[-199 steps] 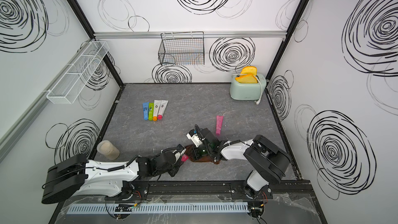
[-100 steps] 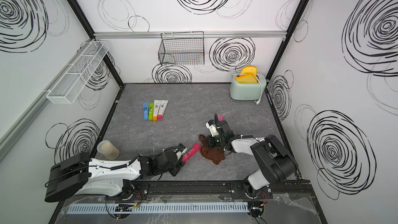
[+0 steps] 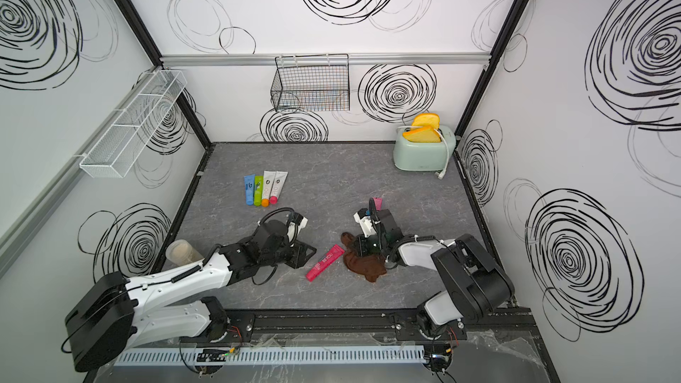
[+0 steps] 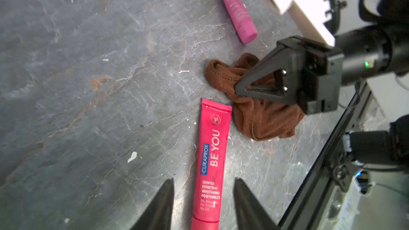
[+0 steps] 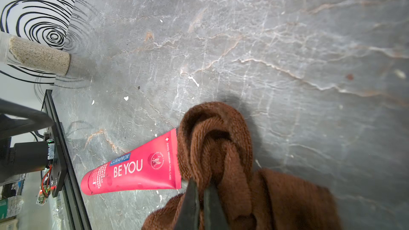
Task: Wipe the surface of the toothpaste tube
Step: Adjust the toothpaste at the center of the board.
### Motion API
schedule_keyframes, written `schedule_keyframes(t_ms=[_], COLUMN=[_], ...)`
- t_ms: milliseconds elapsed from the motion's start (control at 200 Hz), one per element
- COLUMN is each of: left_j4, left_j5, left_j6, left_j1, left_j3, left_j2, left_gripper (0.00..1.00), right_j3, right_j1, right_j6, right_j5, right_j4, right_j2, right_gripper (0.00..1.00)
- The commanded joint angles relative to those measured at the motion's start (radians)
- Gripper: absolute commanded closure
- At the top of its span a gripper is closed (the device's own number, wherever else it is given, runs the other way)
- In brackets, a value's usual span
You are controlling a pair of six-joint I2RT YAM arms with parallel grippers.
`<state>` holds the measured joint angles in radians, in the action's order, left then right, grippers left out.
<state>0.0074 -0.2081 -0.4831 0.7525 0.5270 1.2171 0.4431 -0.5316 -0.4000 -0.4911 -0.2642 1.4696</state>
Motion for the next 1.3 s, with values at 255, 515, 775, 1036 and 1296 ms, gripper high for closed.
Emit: schedule_keyframes(t_ms=[255,515,775,1036,1296], left_j4=[0.024,-0.058,-0.062,-0.087,-0.061], left_j5=[-0.19,-0.16,-0.144,-0.119,-0.102], left_j6=[0.024,0.037,0.029,0.029,0.006], left_j1=[0.008,0.032,0.012,0.067,0.073], left_j3=[0.087,0.121,0.115,0.125,0.074], left_j2=[0.24,0.272,0.274,0.302,0.264], left_gripper=[0.57,0.55,0.59,0.7,0.84], right_j3=[-0.015,-0.027,-0.03,-0.035,-0.035], right_j1=[0.0,0.0,-0.002,-0.002,-0.002], right_j6=[0.01,0.012,0.012,0.012,0.013], right_j5=[-0.014,-0.006,-0.01,-0.008,-0.01], right_j4=[0.0,0.006,0.008,0.011,0.011], right_j2=[-0.028,-0.062,-0.077,-0.091,-0.092], right_gripper=[1.0,1.0,1.0,1.0,1.0])
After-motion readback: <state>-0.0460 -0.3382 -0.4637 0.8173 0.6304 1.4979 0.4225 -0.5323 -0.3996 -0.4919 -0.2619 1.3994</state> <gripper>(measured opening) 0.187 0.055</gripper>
